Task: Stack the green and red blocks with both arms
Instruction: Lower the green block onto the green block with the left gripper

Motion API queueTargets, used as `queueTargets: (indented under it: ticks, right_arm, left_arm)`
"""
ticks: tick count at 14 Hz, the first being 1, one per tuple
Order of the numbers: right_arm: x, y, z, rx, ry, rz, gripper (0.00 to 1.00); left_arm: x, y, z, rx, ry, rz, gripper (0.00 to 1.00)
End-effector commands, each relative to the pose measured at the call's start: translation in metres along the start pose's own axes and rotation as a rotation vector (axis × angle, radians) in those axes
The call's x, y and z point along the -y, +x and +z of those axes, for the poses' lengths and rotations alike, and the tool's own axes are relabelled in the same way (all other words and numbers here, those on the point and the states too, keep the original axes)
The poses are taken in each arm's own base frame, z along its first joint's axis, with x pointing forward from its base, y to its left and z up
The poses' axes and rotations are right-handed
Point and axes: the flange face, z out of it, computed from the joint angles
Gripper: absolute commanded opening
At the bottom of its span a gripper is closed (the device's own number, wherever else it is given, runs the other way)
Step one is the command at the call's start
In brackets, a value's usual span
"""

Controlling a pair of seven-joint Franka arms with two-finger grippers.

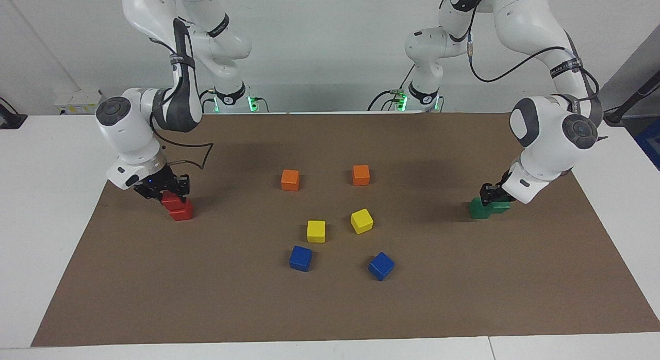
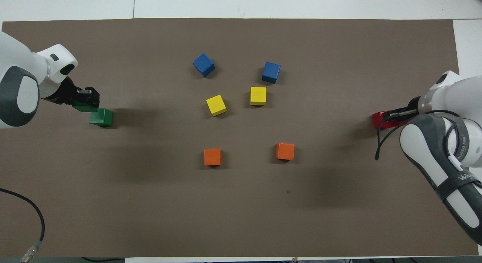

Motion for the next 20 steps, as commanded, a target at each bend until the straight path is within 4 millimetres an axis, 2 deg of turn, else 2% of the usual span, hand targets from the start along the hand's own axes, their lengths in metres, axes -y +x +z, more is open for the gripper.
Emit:
queueTargets:
  ticks: [1, 2, 5, 10, 13, 17, 20]
  right_arm:
    - [-0.001, -0.003, 0.005, -0.013, 0.016, -0.006, 0.00]
    - [0.000, -0.003, 0.005, -0.013, 0.016, -0.008, 0.00]
    - [0.000, -0.002, 0.005, -0.014, 0.015, -0.008, 0.00]
    - [0.000, -0.001, 0.004, -0.021, 0.014, -0.008, 0.00]
    - [0.000, -0.001, 0.004, -0.023, 0.013, -0.005, 0.00]
    - [-0.001, 0.003, 0.011, -0.035, 0.011, -0.001, 0.00]
    - [0.000, 0.003, 0.011, -0.035, 0.011, -0.001, 0.00]
  left_arm:
    - [0.012, -0.025, 0.000, -0.037, -0.012, -0.008, 0.00]
    - [0.010, -0.026, -0.006, -0.047, -0.009, -0.001, 0.00]
    - [0.008, -0.026, -0.006, -0.053, -0.005, 0.053, 0.00]
    - [0.000, -0.032, 0.010, -0.095, 0.009, 0.140, 0.00]
    - [0.009, -0.036, 0.010, -0.081, 0.008, 0.125, 0.00]
    - [0.007, -0.041, 0.012, -0.057, 0.000, -0.001, 0.00]
    - [0.004, -0.040, 0.013, -0.060, 0.002, 0.010, 0.00]
